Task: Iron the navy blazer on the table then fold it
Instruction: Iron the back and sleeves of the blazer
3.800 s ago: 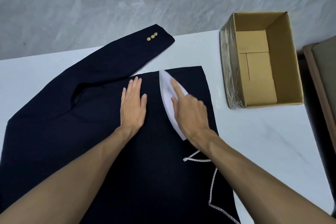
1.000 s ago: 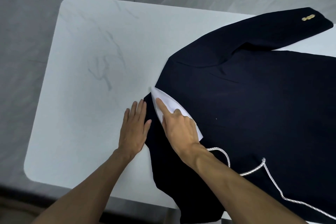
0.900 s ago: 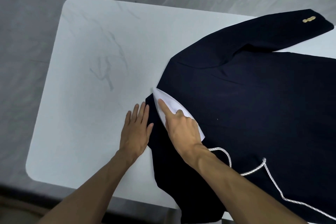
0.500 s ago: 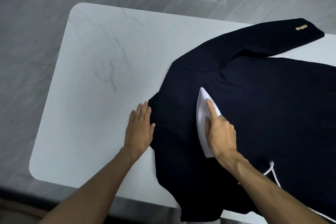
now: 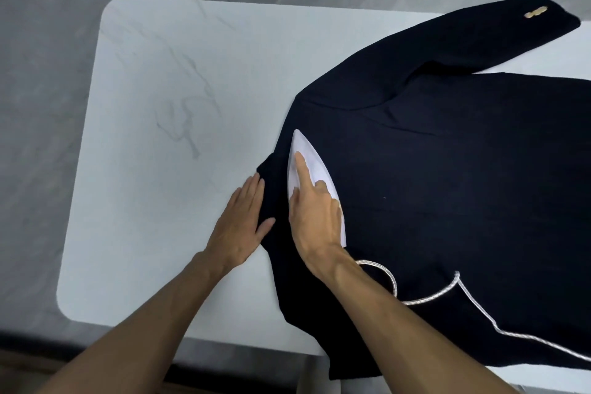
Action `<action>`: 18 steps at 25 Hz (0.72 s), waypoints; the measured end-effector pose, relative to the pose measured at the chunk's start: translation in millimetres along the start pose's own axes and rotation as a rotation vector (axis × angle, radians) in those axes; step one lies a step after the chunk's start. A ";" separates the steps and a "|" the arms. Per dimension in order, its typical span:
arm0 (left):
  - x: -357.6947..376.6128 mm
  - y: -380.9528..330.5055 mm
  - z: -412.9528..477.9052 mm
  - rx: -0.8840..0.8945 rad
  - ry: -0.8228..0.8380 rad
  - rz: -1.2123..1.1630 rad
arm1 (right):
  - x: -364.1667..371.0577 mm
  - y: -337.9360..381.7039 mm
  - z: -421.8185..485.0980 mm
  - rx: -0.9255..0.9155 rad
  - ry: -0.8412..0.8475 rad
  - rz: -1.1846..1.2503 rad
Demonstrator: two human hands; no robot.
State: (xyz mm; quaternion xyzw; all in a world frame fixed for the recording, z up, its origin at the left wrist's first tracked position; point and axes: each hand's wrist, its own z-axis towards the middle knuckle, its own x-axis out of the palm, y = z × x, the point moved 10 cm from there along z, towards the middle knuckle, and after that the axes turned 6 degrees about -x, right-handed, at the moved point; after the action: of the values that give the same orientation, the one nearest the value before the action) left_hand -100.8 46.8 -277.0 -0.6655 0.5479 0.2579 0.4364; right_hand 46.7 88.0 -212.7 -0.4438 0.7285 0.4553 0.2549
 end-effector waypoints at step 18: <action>8.2 -22.7 2.1 -0.019 0.220 0.533 | -66.0 -103.5 -11.8 0.130 -0.131 0.058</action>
State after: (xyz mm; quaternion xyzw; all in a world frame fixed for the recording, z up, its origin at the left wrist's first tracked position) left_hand -76.7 44.9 -278.0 -0.5261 0.7451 0.2946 0.2851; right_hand 169.5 85.0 -201.3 -0.3742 0.7509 0.4423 0.3169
